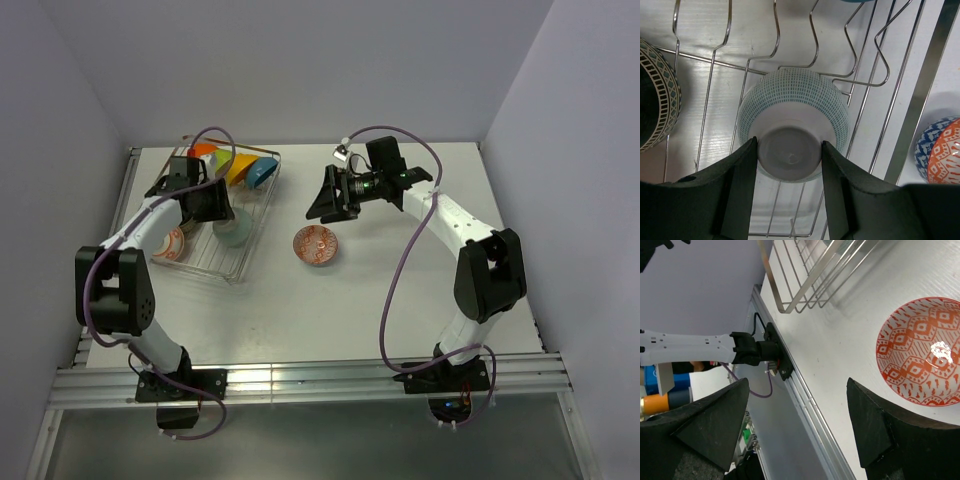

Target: Load the bowls into the dish rack

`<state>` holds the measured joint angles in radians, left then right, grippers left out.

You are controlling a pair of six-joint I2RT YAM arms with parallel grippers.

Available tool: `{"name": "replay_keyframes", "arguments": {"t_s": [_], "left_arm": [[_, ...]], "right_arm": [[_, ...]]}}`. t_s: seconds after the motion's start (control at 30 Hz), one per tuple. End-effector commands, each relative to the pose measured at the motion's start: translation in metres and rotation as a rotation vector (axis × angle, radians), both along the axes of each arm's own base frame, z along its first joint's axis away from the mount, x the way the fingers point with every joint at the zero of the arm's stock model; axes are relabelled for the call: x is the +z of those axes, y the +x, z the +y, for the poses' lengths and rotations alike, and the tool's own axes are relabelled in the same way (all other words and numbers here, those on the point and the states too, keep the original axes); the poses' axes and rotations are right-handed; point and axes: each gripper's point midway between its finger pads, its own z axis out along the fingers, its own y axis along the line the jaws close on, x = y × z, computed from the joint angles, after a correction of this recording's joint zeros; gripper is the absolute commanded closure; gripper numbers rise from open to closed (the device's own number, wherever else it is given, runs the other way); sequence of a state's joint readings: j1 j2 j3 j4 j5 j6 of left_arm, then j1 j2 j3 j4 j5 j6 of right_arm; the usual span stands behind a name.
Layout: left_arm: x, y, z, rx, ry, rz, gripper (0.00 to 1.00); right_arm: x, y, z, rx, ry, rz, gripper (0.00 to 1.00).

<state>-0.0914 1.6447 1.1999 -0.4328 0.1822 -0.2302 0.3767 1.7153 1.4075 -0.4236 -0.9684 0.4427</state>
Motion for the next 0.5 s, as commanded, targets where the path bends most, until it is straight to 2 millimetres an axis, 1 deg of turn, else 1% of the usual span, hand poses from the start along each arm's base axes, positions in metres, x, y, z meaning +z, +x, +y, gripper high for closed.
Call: {"name": "replay_keyframes", "arguments": {"t_s": [0.0, 0.13, 0.2, 0.23, 0.33, 0.37, 0.4, 0.47], "left_arm": [[0.019, 0.021, -0.001, -0.005, 0.039, -0.069, 1.0], [0.017, 0.024, -0.007, -0.017, 0.025, -0.061, 1.0], [0.01, 0.023, -0.011, -0.026, 0.018, -0.032, 1.0], [0.011, 0.025, -0.012, -0.025, 0.019, -0.03, 1.0], [0.004, 0.024, -0.016, -0.037, 0.02, 0.0, 0.99], [0.003, 0.024, -0.017, -0.04, 0.02, 0.002, 0.97], [0.003, 0.024, -0.019, -0.042, 0.016, -0.001, 0.91], [0.004, 0.023, -0.021, -0.049, 0.009, -0.001, 0.84]], "right_arm": [[0.007, 0.001, -0.007, -0.009, -0.021, -0.067, 0.14], [-0.001, 0.003, -0.011, -0.018, -0.055, -0.072, 0.14], [-0.004, 0.003, -0.012, -0.023, -0.071, -0.076, 0.14], [-0.005, 0.003, -0.013, -0.023, -0.076, -0.08, 0.14], [-0.01, 0.005, -0.017, -0.037, -0.106, -0.088, 0.14], [-0.012, 0.005, -0.018, -0.04, -0.114, -0.093, 0.14], [-0.013, 0.005, -0.019, -0.039, -0.126, -0.102, 0.14], [-0.017, 0.009, -0.023, -0.059, -0.159, -0.113, 0.14]]}}
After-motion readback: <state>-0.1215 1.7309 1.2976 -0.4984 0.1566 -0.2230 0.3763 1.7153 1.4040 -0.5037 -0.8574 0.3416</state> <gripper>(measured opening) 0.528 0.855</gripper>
